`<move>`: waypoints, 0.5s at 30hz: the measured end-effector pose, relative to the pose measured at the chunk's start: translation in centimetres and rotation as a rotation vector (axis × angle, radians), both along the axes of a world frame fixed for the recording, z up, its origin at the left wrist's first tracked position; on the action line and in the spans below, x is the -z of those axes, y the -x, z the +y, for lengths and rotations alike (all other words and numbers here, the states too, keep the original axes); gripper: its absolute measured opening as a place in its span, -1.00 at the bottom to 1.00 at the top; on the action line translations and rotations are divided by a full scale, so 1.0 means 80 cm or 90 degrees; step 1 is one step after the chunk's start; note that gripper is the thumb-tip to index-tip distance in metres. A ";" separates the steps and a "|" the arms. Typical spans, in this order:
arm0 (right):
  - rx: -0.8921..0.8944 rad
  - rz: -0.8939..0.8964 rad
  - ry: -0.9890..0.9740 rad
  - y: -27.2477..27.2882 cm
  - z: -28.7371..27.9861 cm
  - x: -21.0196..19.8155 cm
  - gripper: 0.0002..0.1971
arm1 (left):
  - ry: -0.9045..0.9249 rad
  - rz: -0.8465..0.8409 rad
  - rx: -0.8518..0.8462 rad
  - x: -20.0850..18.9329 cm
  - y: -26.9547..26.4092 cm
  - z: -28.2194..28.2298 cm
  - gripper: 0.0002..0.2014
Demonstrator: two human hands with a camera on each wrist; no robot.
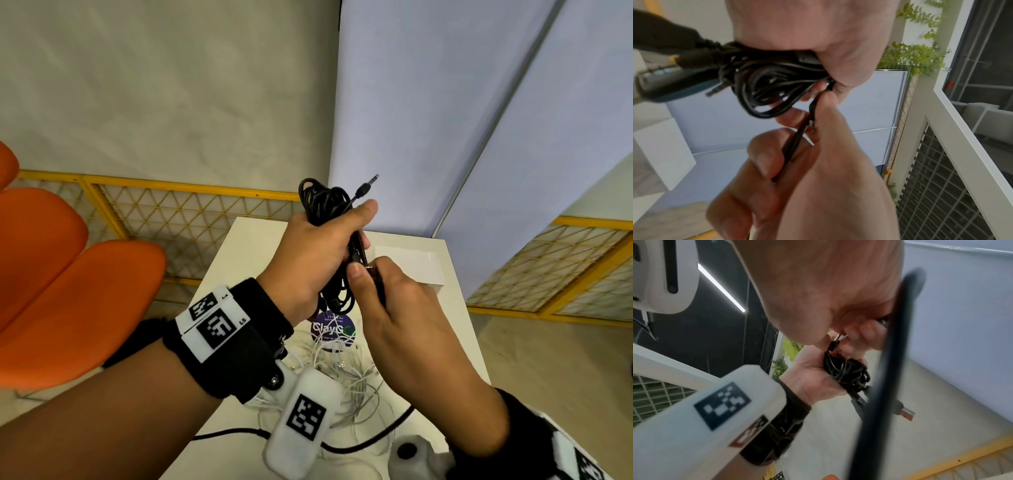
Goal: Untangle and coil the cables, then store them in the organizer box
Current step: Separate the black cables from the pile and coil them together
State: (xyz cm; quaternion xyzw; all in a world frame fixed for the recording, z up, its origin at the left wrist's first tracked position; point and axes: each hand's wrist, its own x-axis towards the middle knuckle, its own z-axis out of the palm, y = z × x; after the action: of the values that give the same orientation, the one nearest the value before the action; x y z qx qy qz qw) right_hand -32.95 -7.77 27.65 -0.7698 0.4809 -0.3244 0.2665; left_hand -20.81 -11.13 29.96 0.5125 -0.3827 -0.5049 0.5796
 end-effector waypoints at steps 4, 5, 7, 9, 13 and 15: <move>-0.018 0.108 -0.001 -0.013 0.009 0.008 -0.58 | -0.043 0.106 0.071 0.010 -0.008 0.000 -0.62; -0.016 0.167 0.021 -0.016 0.012 0.012 -0.54 | -0.056 0.136 0.090 0.011 -0.011 0.001 -0.61; 0.006 0.244 0.069 -0.022 0.016 0.016 -0.51 | -0.073 0.179 0.116 0.011 -0.020 0.006 -0.61; 0.021 0.294 0.091 -0.031 0.020 0.018 -0.46 | -0.087 0.193 0.106 0.012 -0.029 0.008 -0.61; 0.029 0.286 0.074 -0.049 0.021 0.026 -0.37 | -0.108 0.231 0.050 0.016 -0.049 0.009 -0.62; 0.018 0.206 0.032 -0.050 0.018 0.030 -0.42 | -0.097 0.263 0.050 0.014 -0.066 0.008 -0.62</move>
State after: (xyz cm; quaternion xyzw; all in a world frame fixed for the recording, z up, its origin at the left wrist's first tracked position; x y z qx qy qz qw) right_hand -28.93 -6.31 25.23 -0.8115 0.5202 -0.2115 0.1617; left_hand -15.52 -10.52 28.86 0.4251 -0.2362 -0.6490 0.5850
